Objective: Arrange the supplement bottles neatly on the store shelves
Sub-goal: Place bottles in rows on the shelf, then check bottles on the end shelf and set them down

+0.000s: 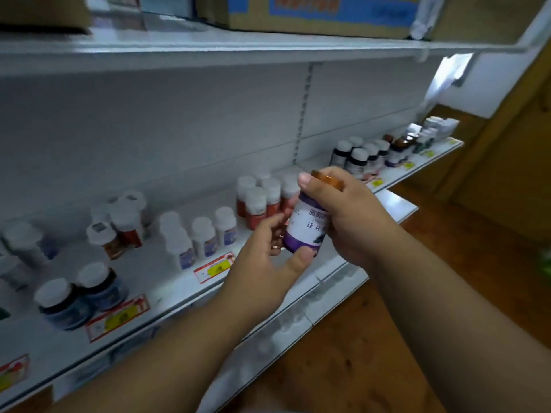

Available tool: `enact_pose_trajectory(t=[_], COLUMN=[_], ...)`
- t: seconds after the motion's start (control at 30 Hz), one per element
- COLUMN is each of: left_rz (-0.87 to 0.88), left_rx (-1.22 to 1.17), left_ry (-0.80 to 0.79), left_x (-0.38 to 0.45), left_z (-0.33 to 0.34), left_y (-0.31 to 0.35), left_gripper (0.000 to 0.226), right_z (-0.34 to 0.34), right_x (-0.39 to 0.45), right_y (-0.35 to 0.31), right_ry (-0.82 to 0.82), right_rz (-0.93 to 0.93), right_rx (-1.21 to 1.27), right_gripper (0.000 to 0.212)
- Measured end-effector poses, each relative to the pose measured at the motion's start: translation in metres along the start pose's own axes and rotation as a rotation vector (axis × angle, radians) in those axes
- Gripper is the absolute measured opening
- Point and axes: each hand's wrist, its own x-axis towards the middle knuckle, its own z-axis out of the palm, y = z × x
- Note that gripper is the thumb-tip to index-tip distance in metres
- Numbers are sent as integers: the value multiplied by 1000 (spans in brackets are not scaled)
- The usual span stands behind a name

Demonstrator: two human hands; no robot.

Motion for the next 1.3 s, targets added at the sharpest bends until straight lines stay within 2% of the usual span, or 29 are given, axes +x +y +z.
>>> enact_pose_trajectory(t=[0.23,0.37,0.5,0.6,0.7,0.83,1.07,1.2,1.3], left_rz=[-17,-40,-41,-55,-70,-67,-13,-14,5], left_rx=[-65,-71,-24,28,44,28,63,114,218], left_ry=[-153,-227,-233,-265,-297,-320,-407,-358,-260], left_x=[62,95,127,151,187,251,396,455,494], left_z=[150,245,313,344,370,405,478,505,523], left_y=[21,38,47,45,36,22,9,-1,-11], left_gripper=[81,88,92,88,80,63,80,83,81], right_z=[-156,-255,-329,-370,-407,-454,-559,-609,-644], right_x=[-7,-8,-1,16,48,103,206,264,313], right_y=[-10,-14,-17,-10,2,10,-17,-19,-12], right_ry=[230,339,329,308,331,362,453,448,402], right_rz=[70,105,121,117,84,100,67,55,32], right_rx=[168,195,182,145,123,54,-159,-200,-368], right_gripper=[49,26,28,33,23,32,36,37,35])
